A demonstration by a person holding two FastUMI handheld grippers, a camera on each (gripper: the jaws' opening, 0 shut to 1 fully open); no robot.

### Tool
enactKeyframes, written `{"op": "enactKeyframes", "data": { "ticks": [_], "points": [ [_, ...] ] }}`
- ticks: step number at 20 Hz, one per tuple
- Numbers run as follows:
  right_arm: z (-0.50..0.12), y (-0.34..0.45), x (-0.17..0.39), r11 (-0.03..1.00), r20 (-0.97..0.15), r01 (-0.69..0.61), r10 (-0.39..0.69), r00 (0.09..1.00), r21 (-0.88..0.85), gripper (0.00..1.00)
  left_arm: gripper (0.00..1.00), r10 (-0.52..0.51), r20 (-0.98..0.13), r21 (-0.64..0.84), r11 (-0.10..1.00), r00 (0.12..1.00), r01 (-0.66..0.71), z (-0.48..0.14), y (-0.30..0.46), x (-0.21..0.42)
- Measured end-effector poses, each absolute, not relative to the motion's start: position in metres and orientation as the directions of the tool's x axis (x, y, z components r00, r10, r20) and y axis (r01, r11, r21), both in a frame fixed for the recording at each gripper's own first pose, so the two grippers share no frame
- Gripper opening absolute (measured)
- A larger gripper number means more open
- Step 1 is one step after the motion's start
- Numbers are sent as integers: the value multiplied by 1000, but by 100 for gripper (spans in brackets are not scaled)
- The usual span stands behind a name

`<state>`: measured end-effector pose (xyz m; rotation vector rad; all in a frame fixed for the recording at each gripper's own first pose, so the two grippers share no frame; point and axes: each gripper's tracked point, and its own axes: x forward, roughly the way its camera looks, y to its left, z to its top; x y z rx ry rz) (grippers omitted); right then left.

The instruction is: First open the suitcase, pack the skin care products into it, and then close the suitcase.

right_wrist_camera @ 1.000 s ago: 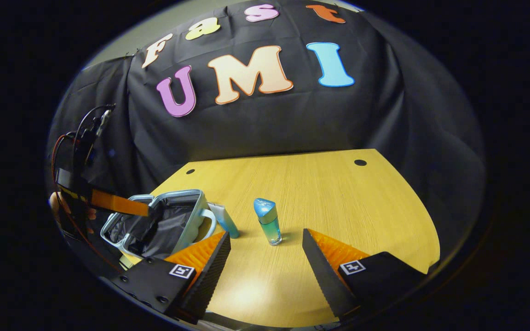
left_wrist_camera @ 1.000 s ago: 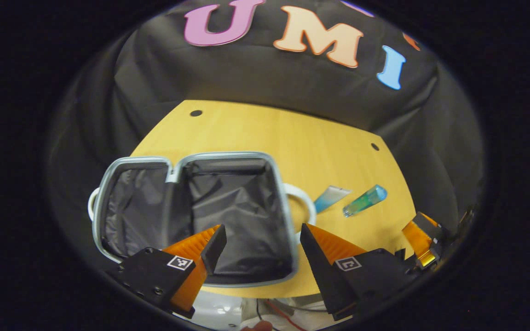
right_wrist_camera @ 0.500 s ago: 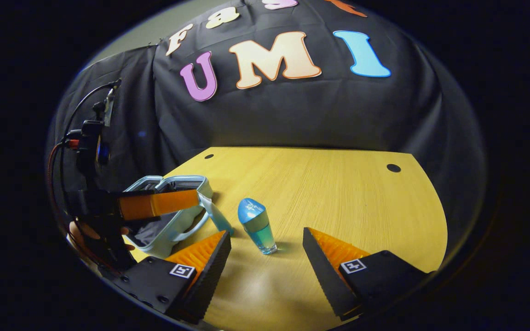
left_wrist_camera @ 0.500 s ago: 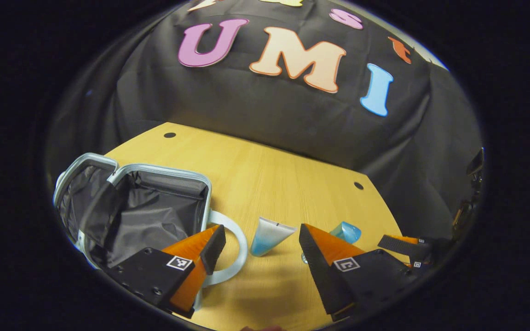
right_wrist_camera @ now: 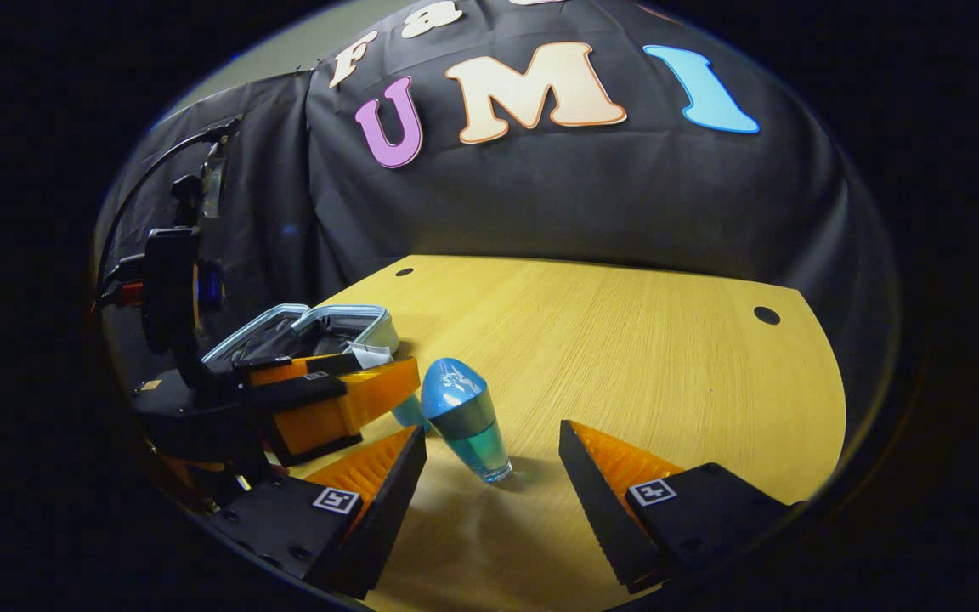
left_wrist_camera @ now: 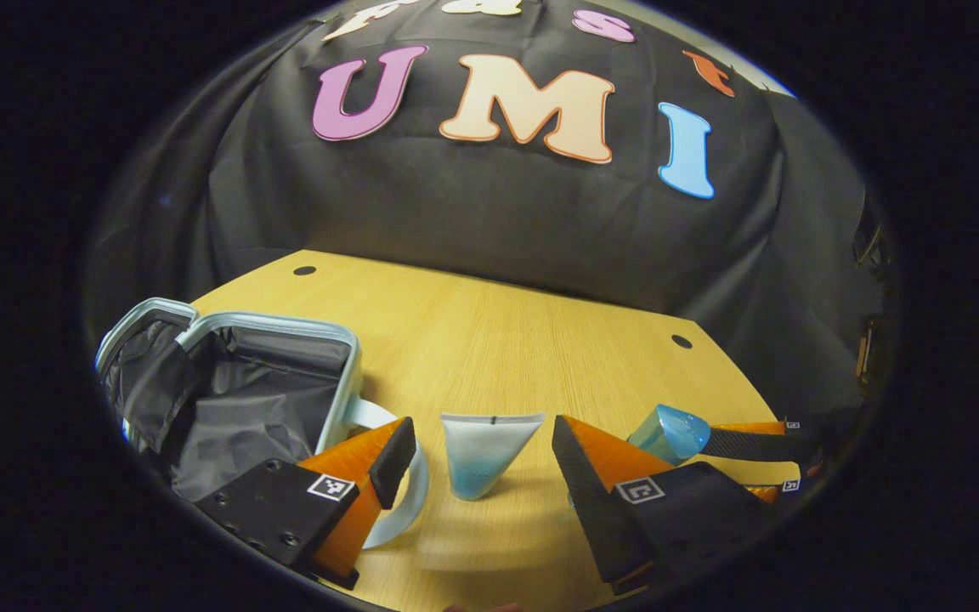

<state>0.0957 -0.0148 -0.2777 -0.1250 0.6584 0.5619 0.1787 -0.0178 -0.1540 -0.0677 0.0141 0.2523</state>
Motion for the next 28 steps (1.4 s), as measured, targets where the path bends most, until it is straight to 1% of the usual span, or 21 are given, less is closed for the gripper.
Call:
{"op": "enactKeyframes", "data": {
  "ticks": [4, 5, 6, 7, 8, 9, 10, 11, 12, 13, 14, 15, 18, 21, 22, 23, 24, 25, 26, 27, 28],
  "points": [
    [-287, -13, 99, 842, -614, -534, 462, 639, 78, 99, 94, 248, -32, -73, 966, 968, -250, -165, -21, 189],
    [-288, -13, 100, 840, -616, -537, 463, 637, 76, 99, 93, 251, -34, -81, 964, 967, -253, -168, -19, 191],
    [-292, -13, 99, 838, -618, -541, 462, 636, 71, 99, 96, 255, -38, -84, 963, 966, -257, -170, -18, 193],
    [-295, -12, 98, 837, -623, -544, 460, 633, 66, 95, 88, 265, -40, -83, 960, 963, -267, -172, -16, 195],
    [-297, -11, 98, 835, -627, -547, 460, 629, 64, 99, 85, 272, -44, -77, 958, 961, -275, -174, -15, 196],
    [-299, -11, 96, 834, -629, -548, 461, 626, 65, 99, 74, 280, -48, -68, 957, 959, -283, -176, -12, 199],
    [-301, -10, 94, 832, -631, -551, 461, 624, 64, 98, 69, 282, -53, -60, 957, 958, -285, -178, -12, 199],
    [-301, -8, 93, 829, -632, -556, 462, 622, 60, 99, 67, 290, -61, -48, 955, 955, -293, -181, -8, 201],
    [-304, -8, 92, 827, -634, -559, 460, 622, 52, 95, 49, 280, -54, -38, 958, 958, -283, -181, -9, 200],
    [-306, -7, 92, 825, -638, -564, 458, 619, 45, 95, 51, 274, -46, -22, 961, 961, -275, -178, -9, 202],
    [-309, -7, 91, 826, -639, -563, 455, 620, 42, 95, 49, 269, -46, -12, 963, 962, -270, -179, -9, 201],
    [-311, -7, 91, 826, -643, -563, 454, 617, 42, 94, 47, 264, -38, -18, 964, 964, -265, -177, -8, 202],
    [-319, -1, 90, 818, -649, -575, 457, 608, 37, 95, 46, 240, -45, -66, 968, 970, -243, -175, -12, 197],
    [-329, 10, 91, 803, -655, -595, 466, 595, 31, 94, 46, 241, -34, -71, 967, 970, -243, -157, -12, 184],
    [-332, 13, 91, 800, -655, -599, 470, 592, 32, 94, 48, 240, -25, -67, 968, 971, -241, -149, -12, 177],
    [-334, 16, 93, 799, -651, -600, 473, 594, 33, 98, 48, 237, -16, -67, 969, 971, -237, -142, -12, 172],
    [-336, 20, 95, 798, -644, -602, 478, 598, 34, 93, 48, 231, -9, -68, 971, 973, -231, -135, -13, 167],
    [-336, 22, 99, 801, -634, -599, 477, 608, 28, 92, 45, 228, -9, -71, 971, 974, -228, -130, -12, 162],
    [-338, 24, 102, 802, -627, -596, 478, 614, 28, 97, 48, 230, -15, -71, 971, 973, -230, -128, -12, 156],
    [-340, 25, 105, 806, -625, -591, 474, 620, 25, 95, 46, 236, -18, -66, 969, 972, -237, -125, -11, 150],
    [-343, 24, 108, 809, -624, -587, 470, 625, 22, 91, 46, 247, -18, -58, 967, 969, -248, -121, -8, 144]
  ]
}}
